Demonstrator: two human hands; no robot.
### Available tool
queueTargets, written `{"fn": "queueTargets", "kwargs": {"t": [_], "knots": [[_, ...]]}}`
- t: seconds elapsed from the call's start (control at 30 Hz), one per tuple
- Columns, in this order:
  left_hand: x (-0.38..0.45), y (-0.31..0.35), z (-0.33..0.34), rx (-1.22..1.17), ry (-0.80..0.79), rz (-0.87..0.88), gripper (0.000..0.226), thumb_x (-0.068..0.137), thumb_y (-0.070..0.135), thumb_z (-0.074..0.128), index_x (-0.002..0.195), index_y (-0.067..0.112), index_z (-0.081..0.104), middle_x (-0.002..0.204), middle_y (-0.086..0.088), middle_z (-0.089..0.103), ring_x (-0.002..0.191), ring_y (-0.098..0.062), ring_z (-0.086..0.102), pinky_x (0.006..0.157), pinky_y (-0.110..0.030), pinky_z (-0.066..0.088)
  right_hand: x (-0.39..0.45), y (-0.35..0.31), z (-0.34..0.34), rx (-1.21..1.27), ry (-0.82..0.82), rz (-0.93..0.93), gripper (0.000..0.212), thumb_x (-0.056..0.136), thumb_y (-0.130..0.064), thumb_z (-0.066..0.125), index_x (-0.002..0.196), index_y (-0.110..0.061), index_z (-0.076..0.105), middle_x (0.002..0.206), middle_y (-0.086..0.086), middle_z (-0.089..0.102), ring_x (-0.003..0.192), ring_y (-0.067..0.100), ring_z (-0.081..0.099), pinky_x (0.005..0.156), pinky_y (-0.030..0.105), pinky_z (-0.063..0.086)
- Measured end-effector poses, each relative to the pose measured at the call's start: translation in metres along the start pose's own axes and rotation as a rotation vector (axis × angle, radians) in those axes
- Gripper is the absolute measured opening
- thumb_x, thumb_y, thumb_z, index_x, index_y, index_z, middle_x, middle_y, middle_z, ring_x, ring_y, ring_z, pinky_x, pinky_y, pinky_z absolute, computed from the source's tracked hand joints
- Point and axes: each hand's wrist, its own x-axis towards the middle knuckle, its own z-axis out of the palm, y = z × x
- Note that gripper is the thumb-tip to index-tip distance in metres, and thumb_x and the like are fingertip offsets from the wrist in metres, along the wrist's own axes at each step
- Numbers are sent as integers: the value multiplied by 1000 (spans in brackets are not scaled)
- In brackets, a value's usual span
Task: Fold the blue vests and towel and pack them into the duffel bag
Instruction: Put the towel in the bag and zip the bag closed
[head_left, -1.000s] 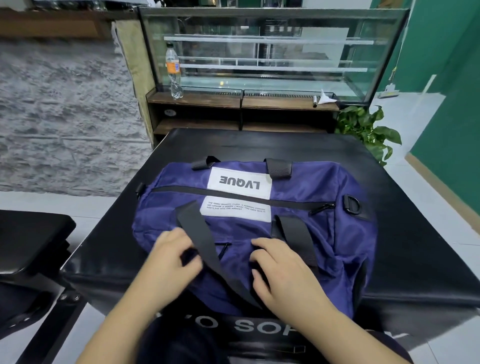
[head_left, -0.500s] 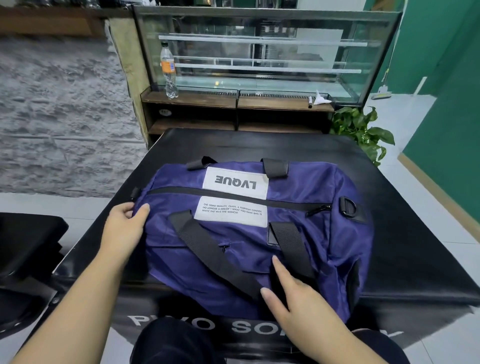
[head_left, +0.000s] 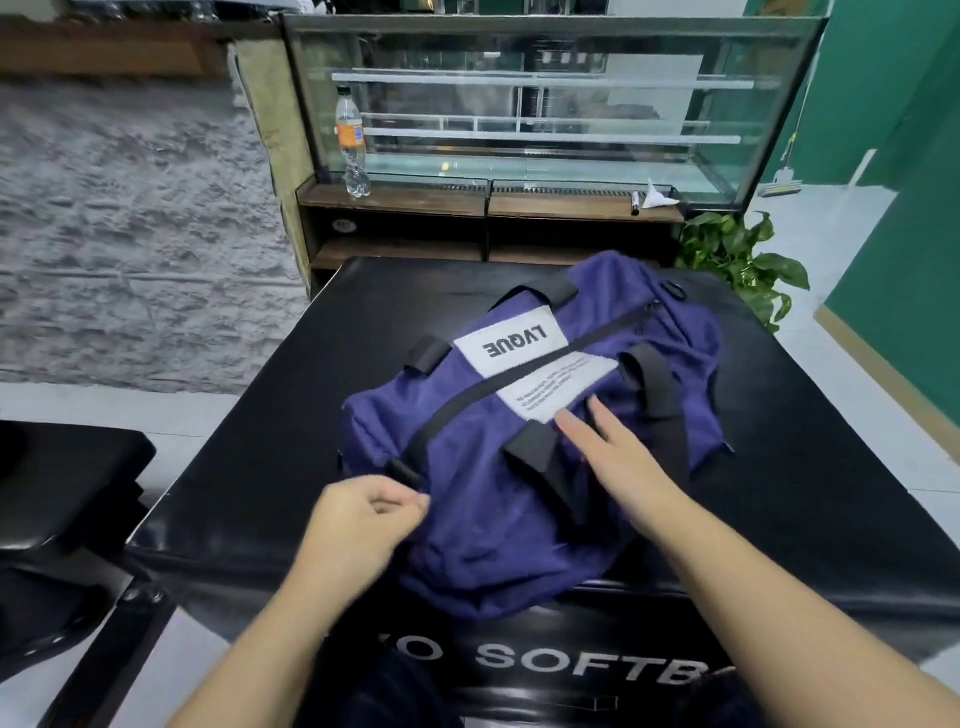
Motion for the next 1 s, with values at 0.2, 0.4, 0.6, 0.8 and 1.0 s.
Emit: {"fn": "queueTargets", "kwargs": {"t": [0.2,0.4,0.6,0.8,1.0], "knots": [[-20,18,73,-99,-57,44,24,80,5,71,59,15,66,51,4,63,51,-5,55,55,-18,45,11,-23,-9,-108,-100,-49,48,88,-61,48,127,-34,55,119,-35,51,124,-4,43,101,17,27],[-27,36,116,-140,-158,64,17,84,14,69,67,18,67,60,4,67,62,-8,63,63,-20,49,6,-21,-29,-324,-221,-74,65,80,-65,59,139,-44,41,132,-27,49,122,-1,45,101,21,32],[-29,26,101,-130,-271,123,26,88,9,65,83,34,68,81,9,74,82,-5,69,77,-17,50,-19,-3,-32,-371,-70,-320,81,82,-46,67,146,-43,17,152,-24,15,142,-4,12,116,23,15],[-38,6,75,96,-219,385,39,87,-3,58,96,34,67,94,15,70,88,-3,64,80,-10,45,-35,15,-10,-772,-92,-601,91,66,-84,47,145,-46,24,151,-28,-2,146,12,-14,119,41,11],[-36,-20,46,314,128,615,14,80,14,49,85,26,55,96,21,51,87,-4,52,75,-17,40,-33,17,-11,-742,-124,-434,80,80,-51,68,147,-39,26,155,-22,4,147,15,-10,120,40,11]]}}
